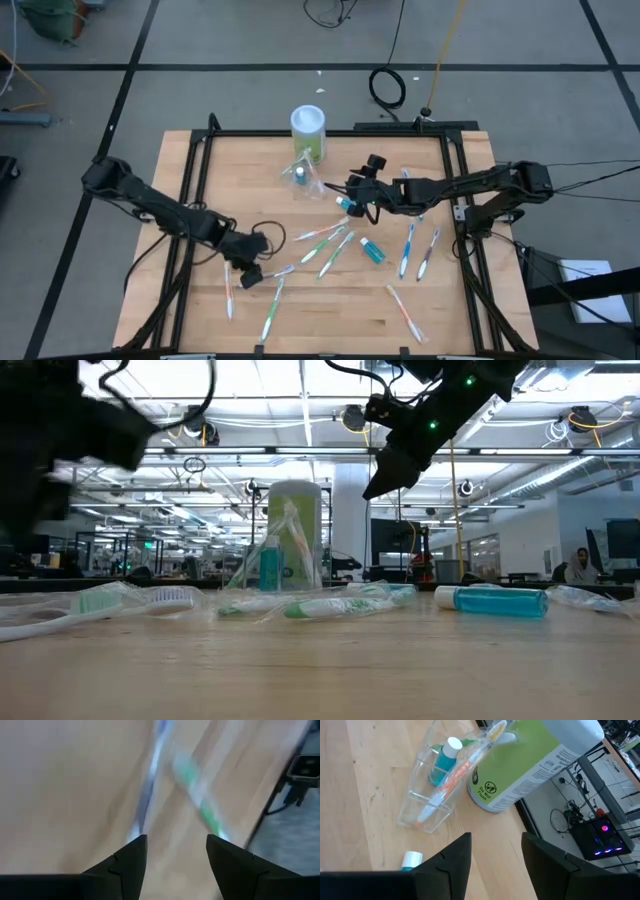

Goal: Pick & Place toothbrushing station
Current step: Put the orange toothbrush into the left of the transparent organizer

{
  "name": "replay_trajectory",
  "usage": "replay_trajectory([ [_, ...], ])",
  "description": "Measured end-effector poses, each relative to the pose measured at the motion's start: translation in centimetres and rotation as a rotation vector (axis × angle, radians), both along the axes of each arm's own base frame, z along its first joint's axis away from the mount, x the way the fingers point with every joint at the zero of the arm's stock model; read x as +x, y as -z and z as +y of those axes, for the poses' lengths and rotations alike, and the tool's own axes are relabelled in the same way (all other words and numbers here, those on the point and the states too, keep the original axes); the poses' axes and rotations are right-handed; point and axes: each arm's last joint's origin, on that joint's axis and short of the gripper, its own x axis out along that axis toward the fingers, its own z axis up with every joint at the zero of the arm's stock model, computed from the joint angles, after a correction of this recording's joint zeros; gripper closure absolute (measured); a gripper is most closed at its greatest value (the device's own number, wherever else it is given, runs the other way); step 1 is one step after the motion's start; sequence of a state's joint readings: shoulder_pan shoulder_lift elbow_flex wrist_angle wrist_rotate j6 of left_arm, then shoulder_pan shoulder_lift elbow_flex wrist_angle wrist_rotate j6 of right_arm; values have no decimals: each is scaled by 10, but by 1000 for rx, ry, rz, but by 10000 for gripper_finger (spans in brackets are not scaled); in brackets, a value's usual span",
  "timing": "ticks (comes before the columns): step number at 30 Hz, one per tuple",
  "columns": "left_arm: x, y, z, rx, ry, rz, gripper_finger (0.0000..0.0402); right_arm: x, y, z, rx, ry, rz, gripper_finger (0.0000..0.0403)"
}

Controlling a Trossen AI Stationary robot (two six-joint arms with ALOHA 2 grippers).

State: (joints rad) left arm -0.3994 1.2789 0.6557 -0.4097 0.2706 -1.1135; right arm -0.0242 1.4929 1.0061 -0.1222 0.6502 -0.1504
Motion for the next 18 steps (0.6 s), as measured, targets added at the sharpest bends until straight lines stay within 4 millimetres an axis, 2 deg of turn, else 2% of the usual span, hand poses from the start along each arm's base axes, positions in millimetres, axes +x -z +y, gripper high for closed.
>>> replay_trajectory([
  [4, -20, 7, -6, -73, -156, 325, 190, 0, 0, 0, -28, -24, 27, 238],
  [9, -44, 13, -6, 71, -410, 574, 190, 1, -1, 0, -50, -41, 35, 238],
  [12, -53, 14, -7, 172, -564, 596, 190, 3, -3, 0, -66, -52, 20, 238],
  [18, -54, 15, -12, 241, -632, 484, 190, 2, -3, -1, -78, -60, 33, 238],
])
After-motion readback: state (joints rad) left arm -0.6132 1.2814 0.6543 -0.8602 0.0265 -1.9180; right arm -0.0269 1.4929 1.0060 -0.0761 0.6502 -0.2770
